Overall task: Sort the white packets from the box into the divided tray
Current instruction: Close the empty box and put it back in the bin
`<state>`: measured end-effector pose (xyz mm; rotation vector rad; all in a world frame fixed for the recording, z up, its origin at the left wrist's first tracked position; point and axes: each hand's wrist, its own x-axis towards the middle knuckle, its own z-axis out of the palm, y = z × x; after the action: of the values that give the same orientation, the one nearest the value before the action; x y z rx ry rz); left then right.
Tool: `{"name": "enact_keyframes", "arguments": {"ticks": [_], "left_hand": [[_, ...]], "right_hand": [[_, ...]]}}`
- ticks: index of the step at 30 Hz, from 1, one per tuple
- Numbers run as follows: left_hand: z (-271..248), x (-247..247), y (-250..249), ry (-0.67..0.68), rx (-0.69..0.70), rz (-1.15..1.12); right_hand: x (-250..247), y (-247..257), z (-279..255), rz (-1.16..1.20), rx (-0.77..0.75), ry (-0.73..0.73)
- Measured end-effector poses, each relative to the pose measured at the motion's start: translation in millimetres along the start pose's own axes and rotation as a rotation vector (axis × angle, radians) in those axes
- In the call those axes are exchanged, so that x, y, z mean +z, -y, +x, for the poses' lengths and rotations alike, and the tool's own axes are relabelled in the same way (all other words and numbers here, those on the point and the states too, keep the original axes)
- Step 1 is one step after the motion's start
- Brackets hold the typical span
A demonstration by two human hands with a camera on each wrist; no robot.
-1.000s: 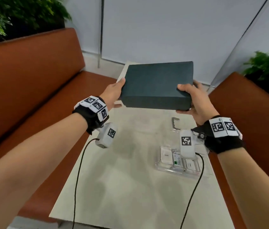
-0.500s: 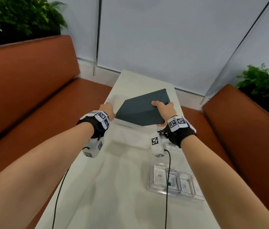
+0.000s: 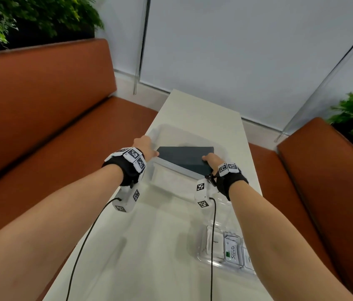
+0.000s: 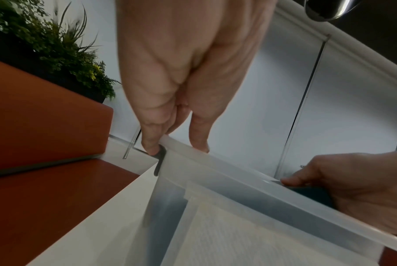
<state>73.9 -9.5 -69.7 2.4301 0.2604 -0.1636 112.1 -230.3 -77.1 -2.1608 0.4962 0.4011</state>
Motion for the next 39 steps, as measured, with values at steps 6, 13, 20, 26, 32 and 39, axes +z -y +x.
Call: {"name": "enact_keyframes", "arguments": {"ticks": [6, 13, 20, 26, 32, 39], "left_hand": [[-1, 2, 2, 0.014, -0.003, -0.021], [-6, 0, 3, 0.030, -0.007, 0.013], [-6, -2, 0, 0.032, 0.003, 0.069], [-8, -5, -14, -0.005, 0.007, 0.196], [-17, 20, -66, -0.120, 0.262, 0.117], [-47, 104, -151, 0.128, 0.469, 0.146]], "right_hand": [[3, 1, 2, -0.239, -0.007, -0.017], [15, -10, 5, -0.484, -0.143, -0.065], [3, -6, -3, -0.461, -0.106, -0.065], [-83, -4, -22, -0.147, -0.258, -0.041], [-186, -63, -41, -0.136, -0.302, -0.134], [-199, -181, -13, -0.498, -0.137, -0.125]]}}
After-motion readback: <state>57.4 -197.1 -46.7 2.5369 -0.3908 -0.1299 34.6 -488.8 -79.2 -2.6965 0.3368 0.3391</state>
